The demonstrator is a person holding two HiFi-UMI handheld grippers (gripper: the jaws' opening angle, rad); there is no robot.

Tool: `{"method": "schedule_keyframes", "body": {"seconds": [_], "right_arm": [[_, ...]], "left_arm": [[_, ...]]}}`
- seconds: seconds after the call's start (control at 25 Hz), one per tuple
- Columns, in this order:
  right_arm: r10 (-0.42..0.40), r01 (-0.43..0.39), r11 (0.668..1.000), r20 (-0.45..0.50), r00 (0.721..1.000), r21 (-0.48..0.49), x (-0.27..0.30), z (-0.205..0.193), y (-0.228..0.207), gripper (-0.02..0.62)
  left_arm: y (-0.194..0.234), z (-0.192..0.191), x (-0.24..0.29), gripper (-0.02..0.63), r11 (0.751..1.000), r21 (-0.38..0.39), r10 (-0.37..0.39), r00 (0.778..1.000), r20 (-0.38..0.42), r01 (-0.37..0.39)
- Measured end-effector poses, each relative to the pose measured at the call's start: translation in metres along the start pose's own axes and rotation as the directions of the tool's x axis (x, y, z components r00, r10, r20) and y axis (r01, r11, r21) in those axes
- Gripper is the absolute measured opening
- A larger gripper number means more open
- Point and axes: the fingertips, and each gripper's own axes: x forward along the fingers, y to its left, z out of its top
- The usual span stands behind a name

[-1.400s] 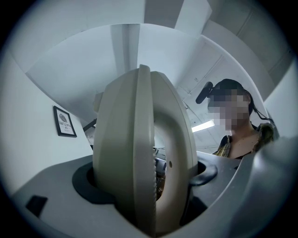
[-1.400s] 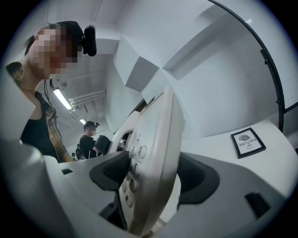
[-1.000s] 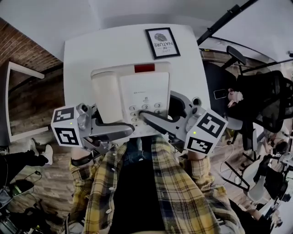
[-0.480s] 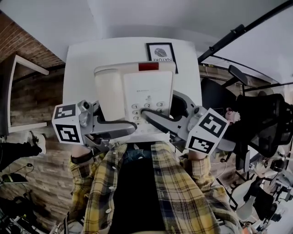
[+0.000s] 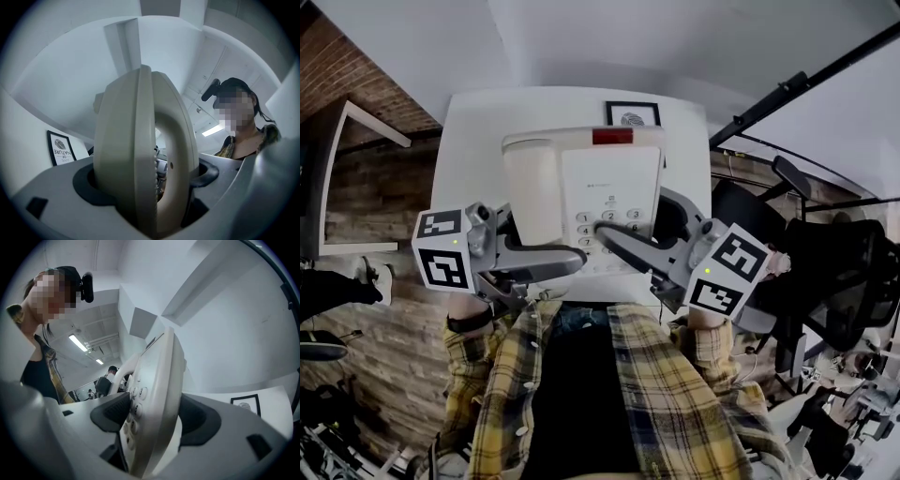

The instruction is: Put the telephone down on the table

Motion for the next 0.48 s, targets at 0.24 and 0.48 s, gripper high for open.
{"method": "schedule_keyframes", "body": {"seconds": [0.24,0.48], "right_arm": [[-0.002,0.002,1.000,0.002,1.000,0.008,0.014,0.004,-0.002,0.293],[-0.023,0.023,1.000,0.008,1.000,0.019,0.024,0.006,-0.011,0.293]], "left_arm": [[0.006,0.010,-0.010,0.437,1.000,-0.007,0.000,1.000,-0.007,0.000],[0.018,0.017,-0.013,0.437,1.000,-0.006,-0.011,1.000,-0.030,0.011]]}}
